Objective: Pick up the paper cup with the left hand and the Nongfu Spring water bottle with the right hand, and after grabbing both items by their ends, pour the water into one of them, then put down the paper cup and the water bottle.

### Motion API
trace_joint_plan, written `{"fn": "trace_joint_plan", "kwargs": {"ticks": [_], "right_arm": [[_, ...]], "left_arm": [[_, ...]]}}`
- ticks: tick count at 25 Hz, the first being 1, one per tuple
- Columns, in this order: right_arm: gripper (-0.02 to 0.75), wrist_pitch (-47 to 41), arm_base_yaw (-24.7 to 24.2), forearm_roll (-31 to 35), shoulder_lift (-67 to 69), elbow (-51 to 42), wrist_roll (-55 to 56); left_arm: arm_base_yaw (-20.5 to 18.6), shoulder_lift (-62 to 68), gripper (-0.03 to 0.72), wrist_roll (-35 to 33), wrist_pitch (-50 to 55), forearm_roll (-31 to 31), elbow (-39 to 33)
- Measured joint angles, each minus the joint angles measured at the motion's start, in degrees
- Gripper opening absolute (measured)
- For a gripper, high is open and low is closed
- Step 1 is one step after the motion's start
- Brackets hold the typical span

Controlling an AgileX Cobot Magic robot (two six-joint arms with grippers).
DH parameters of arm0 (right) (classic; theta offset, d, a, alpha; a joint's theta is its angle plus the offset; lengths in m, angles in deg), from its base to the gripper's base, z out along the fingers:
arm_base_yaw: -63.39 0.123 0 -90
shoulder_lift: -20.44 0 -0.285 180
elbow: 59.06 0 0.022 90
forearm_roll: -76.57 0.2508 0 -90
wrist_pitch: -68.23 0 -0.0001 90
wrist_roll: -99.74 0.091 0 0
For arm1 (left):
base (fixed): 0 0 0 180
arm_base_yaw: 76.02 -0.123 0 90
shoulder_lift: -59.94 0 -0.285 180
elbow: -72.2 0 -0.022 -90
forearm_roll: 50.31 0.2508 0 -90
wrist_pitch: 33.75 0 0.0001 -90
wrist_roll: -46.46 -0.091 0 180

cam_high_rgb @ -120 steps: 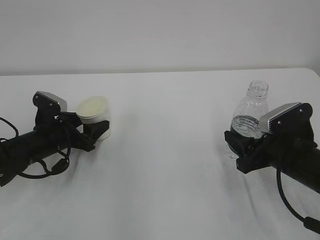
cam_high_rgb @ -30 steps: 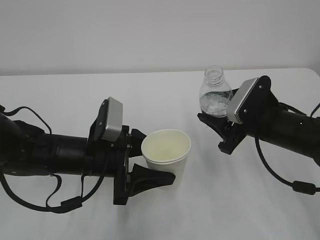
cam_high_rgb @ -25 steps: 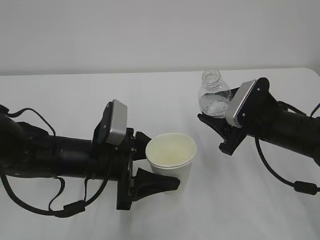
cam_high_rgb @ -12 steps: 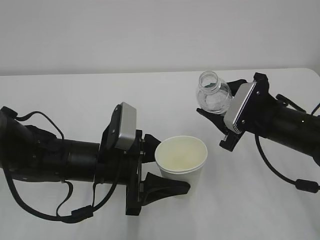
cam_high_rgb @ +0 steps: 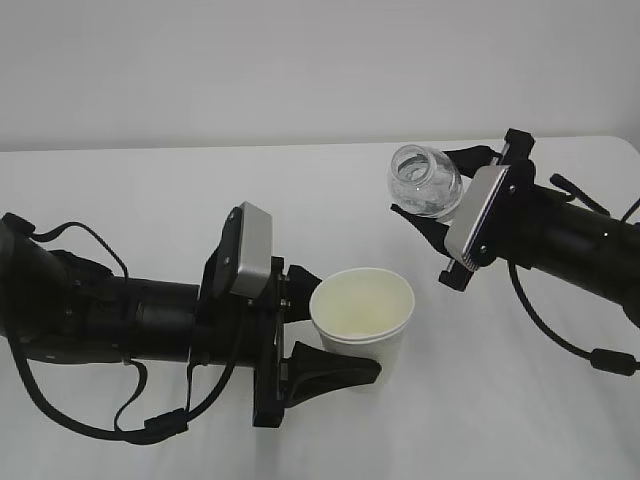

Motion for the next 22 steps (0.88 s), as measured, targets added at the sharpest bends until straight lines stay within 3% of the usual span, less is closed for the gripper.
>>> {"fn": "trace_joint_plan", "kwargs": {"ticks": [22], "right_arm": [[0.467,1.17,0.00,0.22,0.00,0.00,-13.44]], "left_arm": [[0.00,0.00,0.484,-2.39,0.62,-1.15,0.00]]}}
